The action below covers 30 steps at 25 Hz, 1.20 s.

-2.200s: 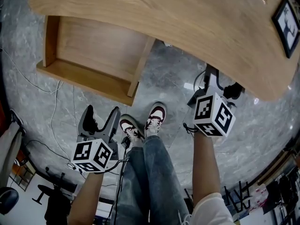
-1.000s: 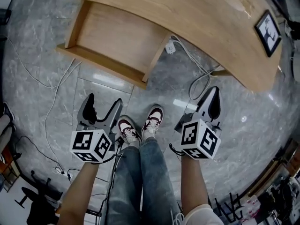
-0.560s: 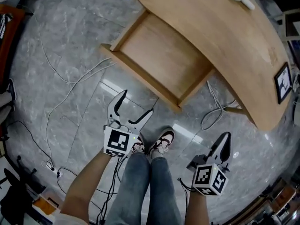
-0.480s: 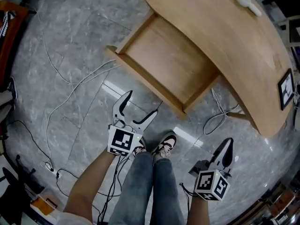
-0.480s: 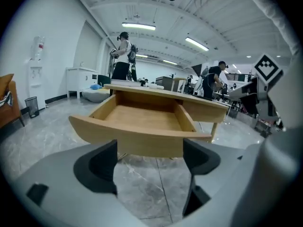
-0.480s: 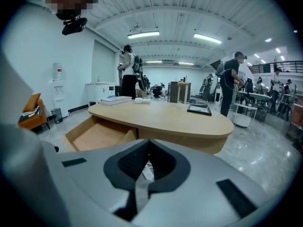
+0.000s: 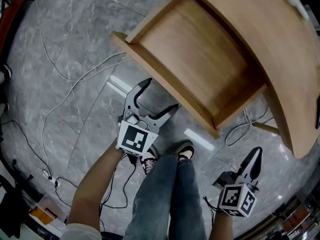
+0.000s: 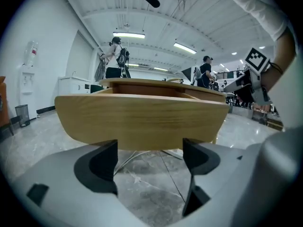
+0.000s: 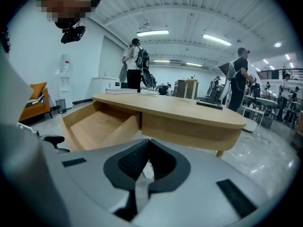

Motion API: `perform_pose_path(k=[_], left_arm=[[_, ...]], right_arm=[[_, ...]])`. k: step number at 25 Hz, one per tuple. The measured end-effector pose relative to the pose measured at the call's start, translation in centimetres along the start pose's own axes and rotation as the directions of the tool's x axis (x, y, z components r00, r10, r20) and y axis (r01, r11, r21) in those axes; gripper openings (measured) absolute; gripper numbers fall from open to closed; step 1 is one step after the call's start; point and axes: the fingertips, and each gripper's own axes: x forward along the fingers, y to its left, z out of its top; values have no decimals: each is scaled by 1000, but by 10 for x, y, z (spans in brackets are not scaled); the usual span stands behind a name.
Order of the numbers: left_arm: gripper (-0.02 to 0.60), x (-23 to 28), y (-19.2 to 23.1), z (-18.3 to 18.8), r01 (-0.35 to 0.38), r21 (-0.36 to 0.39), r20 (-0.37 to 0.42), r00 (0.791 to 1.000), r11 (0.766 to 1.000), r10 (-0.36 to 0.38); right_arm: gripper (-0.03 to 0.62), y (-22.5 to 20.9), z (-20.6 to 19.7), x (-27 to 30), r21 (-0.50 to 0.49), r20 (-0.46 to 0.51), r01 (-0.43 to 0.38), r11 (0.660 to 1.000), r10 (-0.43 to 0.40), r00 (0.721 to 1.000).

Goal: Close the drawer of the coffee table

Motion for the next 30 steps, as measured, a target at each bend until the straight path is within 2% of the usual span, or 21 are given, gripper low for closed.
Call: perform_pose_path(k=[3,8,12,30], left_arm=[[416,2,1,7,6,-7,30,1000,1000,-6],[413,7,-5,17,59,-9,40,997,998,-59],[403,8,-3,21,60,-29,53,997,998,-58],[414,7,-5,31,37,-55,-6,999,998,-38]], right_arm=[[0,-3,-10,4,26,-19,16,1000,-16,1000],[0,-5,-17,7,23,-32,22,999,-21,999],[0,-7,-20,7,23,-34,28,999,-27,999],[0,-17,-29,11,38,-47,49,998,-47,998]])
